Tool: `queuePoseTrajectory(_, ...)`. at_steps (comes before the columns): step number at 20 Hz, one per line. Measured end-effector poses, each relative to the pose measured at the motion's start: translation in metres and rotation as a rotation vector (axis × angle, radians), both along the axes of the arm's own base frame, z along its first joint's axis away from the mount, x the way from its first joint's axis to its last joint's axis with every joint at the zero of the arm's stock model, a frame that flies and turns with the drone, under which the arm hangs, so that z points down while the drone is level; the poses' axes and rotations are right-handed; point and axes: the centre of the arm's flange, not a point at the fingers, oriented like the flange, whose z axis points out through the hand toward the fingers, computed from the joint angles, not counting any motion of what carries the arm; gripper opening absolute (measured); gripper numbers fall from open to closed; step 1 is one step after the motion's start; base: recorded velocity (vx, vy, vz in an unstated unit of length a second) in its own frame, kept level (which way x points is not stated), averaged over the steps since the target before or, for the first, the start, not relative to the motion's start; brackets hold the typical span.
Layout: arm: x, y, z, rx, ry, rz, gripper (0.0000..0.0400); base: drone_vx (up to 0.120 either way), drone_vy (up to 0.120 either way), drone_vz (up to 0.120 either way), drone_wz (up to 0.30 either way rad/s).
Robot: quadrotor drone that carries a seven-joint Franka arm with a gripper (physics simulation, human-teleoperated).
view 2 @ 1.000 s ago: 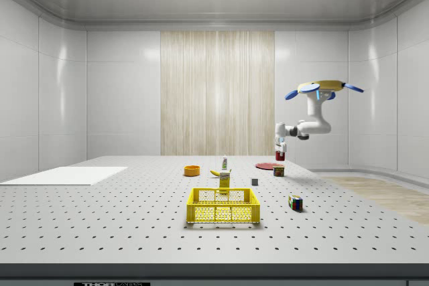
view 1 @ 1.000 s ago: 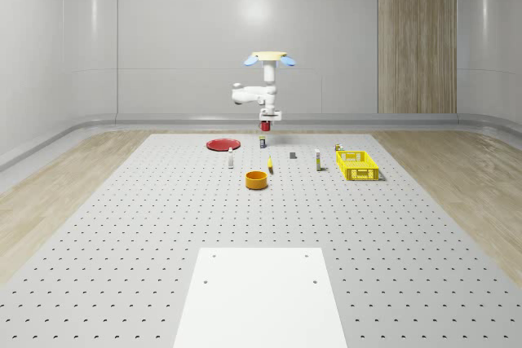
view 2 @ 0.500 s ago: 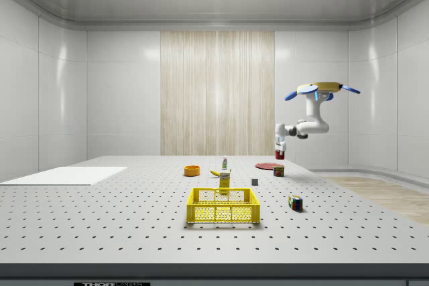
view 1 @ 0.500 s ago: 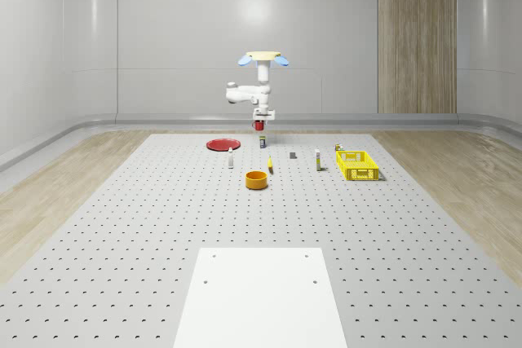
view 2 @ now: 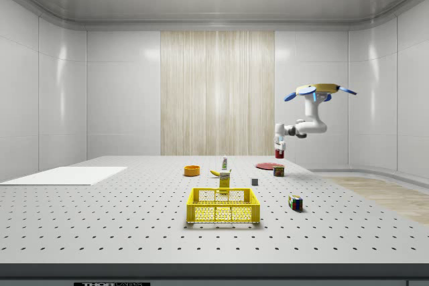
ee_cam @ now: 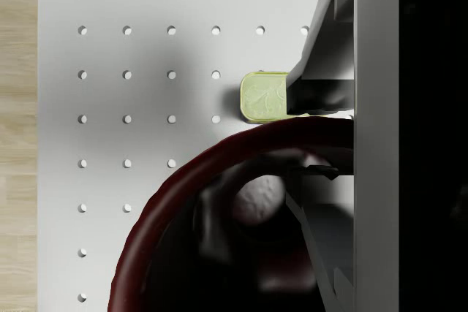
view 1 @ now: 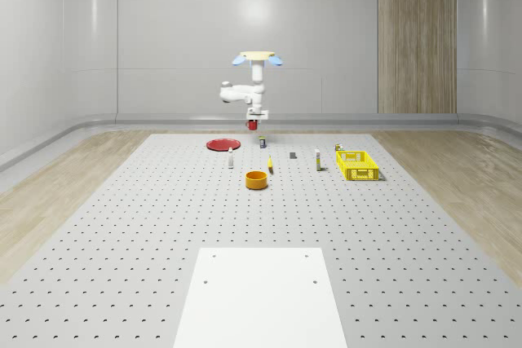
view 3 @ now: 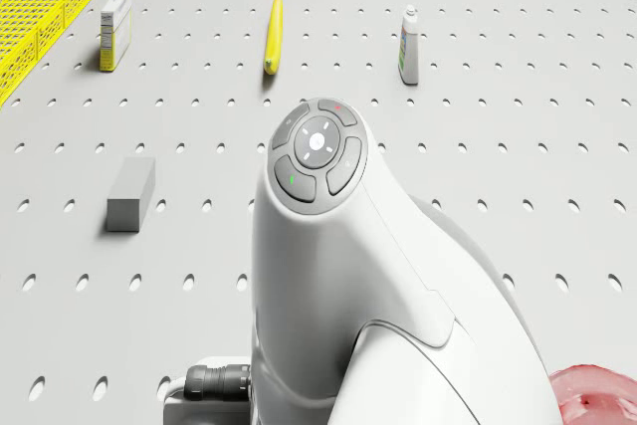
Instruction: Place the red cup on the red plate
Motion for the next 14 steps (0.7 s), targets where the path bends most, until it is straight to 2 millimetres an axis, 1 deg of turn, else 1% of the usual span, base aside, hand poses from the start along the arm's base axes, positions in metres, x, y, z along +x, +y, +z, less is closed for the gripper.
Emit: queuePoseTrajectory(14, 0.0, 0.0, 0.0, 0.0, 0.0, 0.0, 0.01, 0.0, -0.12, 0.0, 0.0)
